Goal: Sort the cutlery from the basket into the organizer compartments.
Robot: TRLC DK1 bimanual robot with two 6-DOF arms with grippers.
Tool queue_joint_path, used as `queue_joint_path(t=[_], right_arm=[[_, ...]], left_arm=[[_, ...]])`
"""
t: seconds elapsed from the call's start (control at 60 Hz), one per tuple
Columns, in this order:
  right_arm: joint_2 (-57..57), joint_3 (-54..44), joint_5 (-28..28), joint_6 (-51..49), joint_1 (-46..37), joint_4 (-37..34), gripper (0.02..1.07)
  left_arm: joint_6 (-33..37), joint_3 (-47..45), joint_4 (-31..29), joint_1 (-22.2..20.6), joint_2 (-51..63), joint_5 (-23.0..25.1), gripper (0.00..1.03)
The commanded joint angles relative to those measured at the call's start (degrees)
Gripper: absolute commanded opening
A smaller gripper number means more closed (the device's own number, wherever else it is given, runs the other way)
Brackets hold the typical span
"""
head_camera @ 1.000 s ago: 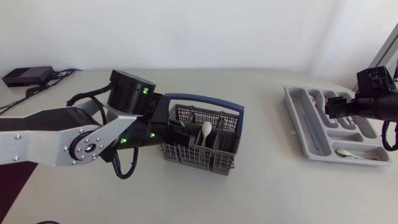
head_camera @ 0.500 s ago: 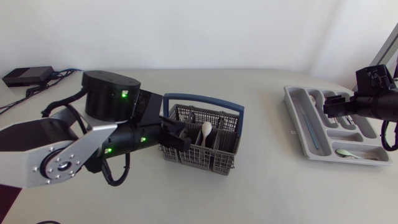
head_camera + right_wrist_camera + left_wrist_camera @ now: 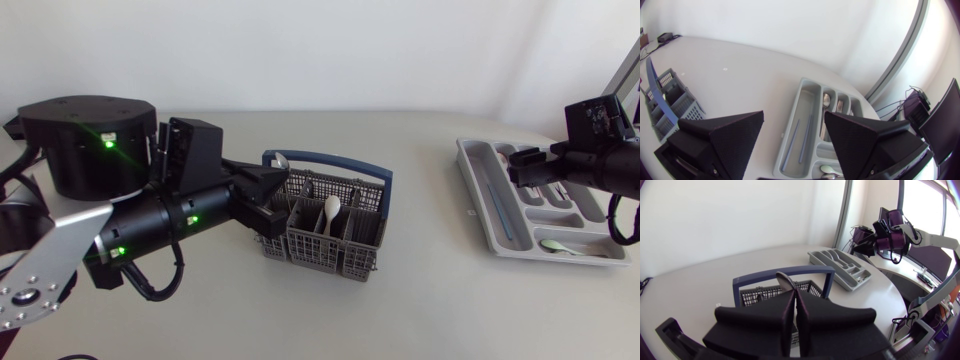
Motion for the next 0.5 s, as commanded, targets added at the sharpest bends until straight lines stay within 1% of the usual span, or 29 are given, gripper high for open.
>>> queue_joint_path(t=[0.0, 0.133, 0.267, 0.317, 0.4, 0.483], right_arm=[[-3.6, -2.1, -0.5, -0.9, 3.1, -0.7, 0.89], [-8.4, -1.5, -1.9, -1.0, 10.0, -4.5, 0.89], [-11.1, 0.0, -4.4, -0.7, 17.0, -8.2, 0.89], [-11.5, 0.0, -5.1, 0.1, 20.6, -8.8, 0.89], [-11.0, 0.0, -6.5, 1.1, 24.7, -9.0, 0.89], [-9.9, 0.3, -7.9, 2.1, 27.2, -8.5, 0.89]], left_arm=[[1.1, 2.2, -0.4, 0.3, -1.4, 0.1, 0.04], [1.0, 6.3, -3.5, 1.5, -1.7, 1.6, 0.04], [-1.6, 10.5, -7.1, 2.7, -1.2, 4.4, 0.04], [-3.5, 12.5, -9.0, 3.4, -0.2, 6.3, 0.04], [-5.3, 14.3, -10.3, 3.7, 0.8, 8.3, 0.04], [-7.2, 15.7, -11.3, 3.8, 2.2, 9.9, 0.04]])
